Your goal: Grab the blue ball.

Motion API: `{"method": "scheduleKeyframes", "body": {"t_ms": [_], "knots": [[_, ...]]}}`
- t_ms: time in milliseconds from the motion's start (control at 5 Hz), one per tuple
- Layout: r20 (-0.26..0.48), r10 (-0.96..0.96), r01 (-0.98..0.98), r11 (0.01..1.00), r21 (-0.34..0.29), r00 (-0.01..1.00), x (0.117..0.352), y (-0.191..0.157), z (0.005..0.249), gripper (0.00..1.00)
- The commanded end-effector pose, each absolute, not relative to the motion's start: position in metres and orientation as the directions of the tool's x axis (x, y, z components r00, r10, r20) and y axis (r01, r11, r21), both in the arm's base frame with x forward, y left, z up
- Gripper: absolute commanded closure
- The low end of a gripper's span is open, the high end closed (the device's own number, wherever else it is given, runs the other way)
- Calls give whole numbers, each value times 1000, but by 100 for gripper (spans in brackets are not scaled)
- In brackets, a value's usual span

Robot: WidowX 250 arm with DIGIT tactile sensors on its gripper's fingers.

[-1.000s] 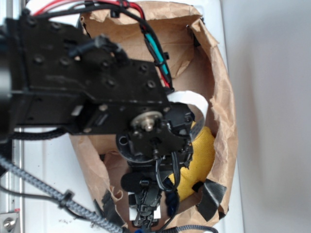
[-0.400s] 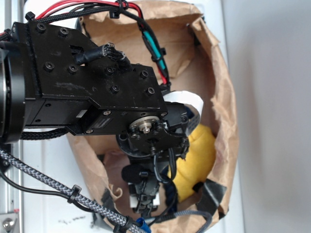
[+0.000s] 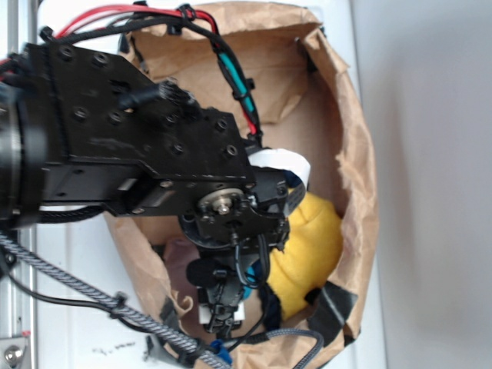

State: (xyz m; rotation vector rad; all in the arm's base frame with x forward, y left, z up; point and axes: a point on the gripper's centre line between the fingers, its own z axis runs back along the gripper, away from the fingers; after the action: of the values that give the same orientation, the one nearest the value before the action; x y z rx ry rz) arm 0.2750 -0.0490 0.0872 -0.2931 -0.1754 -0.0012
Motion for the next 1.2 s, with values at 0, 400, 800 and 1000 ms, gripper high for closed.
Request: {"method": "scheduleKeyframes", "body": {"t_ms": [0, 400, 800, 1000], "knots": [[185, -34, 82, 963, -258, 982, 280, -76, 80, 0], [158, -64, 91, 981, -170, 985, 283, -85, 56, 18], [179, -1, 35, 981, -188, 984, 280, -73, 73, 100], [191, 105, -64, 976, -208, 976, 277, -52, 96, 100]]}}
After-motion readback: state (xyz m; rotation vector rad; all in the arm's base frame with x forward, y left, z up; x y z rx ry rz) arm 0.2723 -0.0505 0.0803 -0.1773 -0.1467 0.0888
